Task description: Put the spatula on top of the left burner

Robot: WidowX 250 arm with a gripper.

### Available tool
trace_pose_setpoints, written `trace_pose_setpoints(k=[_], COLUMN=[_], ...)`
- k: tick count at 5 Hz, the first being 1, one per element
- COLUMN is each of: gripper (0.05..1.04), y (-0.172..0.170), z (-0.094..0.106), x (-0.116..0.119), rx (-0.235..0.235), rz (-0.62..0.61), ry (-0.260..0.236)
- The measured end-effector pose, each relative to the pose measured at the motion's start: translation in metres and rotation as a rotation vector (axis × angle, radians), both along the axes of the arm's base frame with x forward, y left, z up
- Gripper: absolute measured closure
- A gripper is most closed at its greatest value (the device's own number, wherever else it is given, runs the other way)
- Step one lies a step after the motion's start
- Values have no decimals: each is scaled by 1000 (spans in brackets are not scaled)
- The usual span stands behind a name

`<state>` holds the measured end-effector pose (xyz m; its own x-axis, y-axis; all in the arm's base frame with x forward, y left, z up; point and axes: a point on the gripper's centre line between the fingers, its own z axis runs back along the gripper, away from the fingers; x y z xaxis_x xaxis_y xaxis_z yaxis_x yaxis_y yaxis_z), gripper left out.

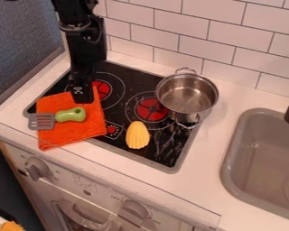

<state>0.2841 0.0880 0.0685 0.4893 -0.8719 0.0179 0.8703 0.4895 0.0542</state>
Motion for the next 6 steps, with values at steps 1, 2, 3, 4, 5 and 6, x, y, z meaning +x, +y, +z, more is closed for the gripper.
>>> trace_pose_setpoints(k=[1,2,3,4,5,6], gripper=[85,85,85,85,85,85], y=[-1,-1,0,5,8,16], z=[-8,-11,-8,-14,-17,-26], x=[-3,-10,-17,-20,-15,-15], rx=[-8,1,11,12,38,40], rz=[-2,-27,-31,-26,-28,2], ry=[26,50,42,10,-32,-57])
